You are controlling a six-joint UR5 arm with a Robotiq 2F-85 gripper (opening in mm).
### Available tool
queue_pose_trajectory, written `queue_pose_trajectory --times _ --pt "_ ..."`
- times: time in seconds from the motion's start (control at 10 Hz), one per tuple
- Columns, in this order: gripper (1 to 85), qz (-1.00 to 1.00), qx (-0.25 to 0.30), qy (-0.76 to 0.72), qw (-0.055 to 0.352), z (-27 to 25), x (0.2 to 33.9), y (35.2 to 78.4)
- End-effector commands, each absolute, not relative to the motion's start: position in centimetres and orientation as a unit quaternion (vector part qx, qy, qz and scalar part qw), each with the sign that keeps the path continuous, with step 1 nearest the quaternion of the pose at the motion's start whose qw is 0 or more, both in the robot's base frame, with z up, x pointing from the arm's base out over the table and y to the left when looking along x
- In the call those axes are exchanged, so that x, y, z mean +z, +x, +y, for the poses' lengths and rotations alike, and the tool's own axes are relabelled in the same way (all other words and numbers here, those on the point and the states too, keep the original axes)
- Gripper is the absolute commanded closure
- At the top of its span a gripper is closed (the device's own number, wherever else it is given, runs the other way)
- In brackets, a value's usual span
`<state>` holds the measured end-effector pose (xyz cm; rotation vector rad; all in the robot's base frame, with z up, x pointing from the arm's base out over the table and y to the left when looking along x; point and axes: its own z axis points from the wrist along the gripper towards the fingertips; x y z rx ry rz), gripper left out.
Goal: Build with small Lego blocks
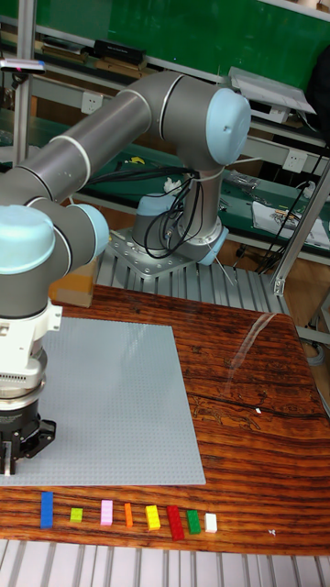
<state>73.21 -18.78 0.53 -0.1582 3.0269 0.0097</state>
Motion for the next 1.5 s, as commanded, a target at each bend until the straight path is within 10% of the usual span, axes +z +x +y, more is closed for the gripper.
queue_pose_trajectory --times 0.0,0.3,1.4 --pt "59.0 0.997 0.011 -0.056 0.052 -18.4 0.5 73.0" --pt "43.7 0.996 0.018 -0.069 0.056 -18.3 0.4 73.3" --pt "44.0 0.999 -0.030 -0.017 0.027 -17.8 3.4 74.6"
